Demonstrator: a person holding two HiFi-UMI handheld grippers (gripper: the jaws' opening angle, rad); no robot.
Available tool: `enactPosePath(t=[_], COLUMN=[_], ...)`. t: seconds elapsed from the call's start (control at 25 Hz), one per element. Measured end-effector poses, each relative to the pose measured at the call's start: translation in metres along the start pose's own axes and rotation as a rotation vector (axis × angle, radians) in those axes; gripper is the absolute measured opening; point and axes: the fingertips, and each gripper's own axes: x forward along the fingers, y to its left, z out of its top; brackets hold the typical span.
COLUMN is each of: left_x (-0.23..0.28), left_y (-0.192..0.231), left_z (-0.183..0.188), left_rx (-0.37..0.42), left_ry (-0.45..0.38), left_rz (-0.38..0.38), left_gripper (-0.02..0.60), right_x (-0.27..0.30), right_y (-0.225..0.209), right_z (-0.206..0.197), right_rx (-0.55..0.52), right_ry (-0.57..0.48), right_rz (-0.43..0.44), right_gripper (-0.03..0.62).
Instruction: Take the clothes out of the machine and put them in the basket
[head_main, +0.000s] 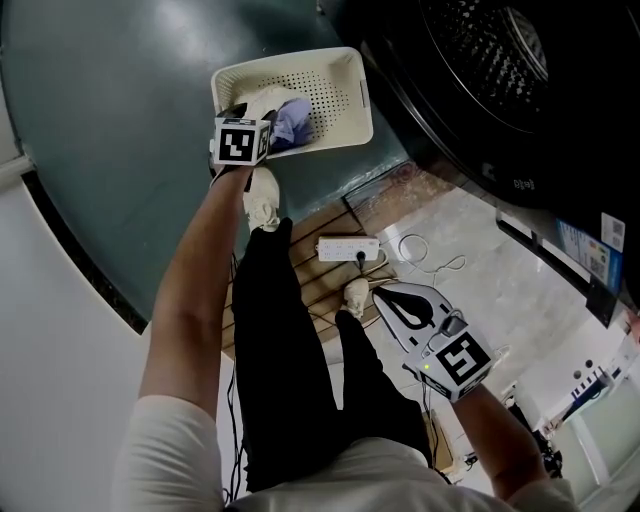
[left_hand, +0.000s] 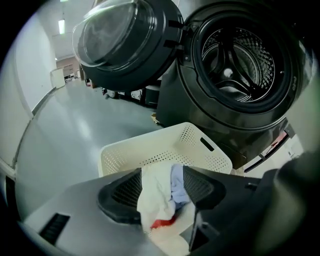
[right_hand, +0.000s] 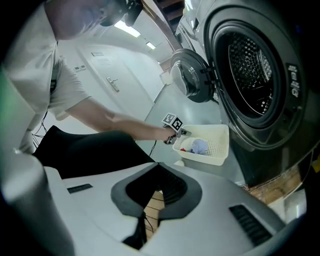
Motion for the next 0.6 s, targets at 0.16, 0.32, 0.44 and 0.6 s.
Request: enactPosePath(t=[0.16,0.32,0.44,0.6], left_x=[-0.01,-0.031,-0.055,-0.095], left_y=[-0.003,-0.009,-0.02,-0.031], left_z=[0.0,0.0,-0.002,0.007], left_rx=[-0.003,0.013,0.019,0.034], left_ry=[-0.014,-0.027,-0.034,-0.07], left_rz=[0.008,0.023,0.024,0.046], left_gripper=[0.258,0.253,0.253,0.253], right_x=[-0.003,-0.011,-0.025,-0.046], right_y=[0.0,0.014,0.031,0.046], right_z=[0.001,0.0,-0.005,-0.007], right_rx=[-0.026,-0.046,-0.05,-0.082], right_ry=[-0.012,-0.048,-0.044,-0.082], right_rz=[-0.016,0.001,0.007,0.014], right_gripper=[0.003,0.003,0.003,0.003])
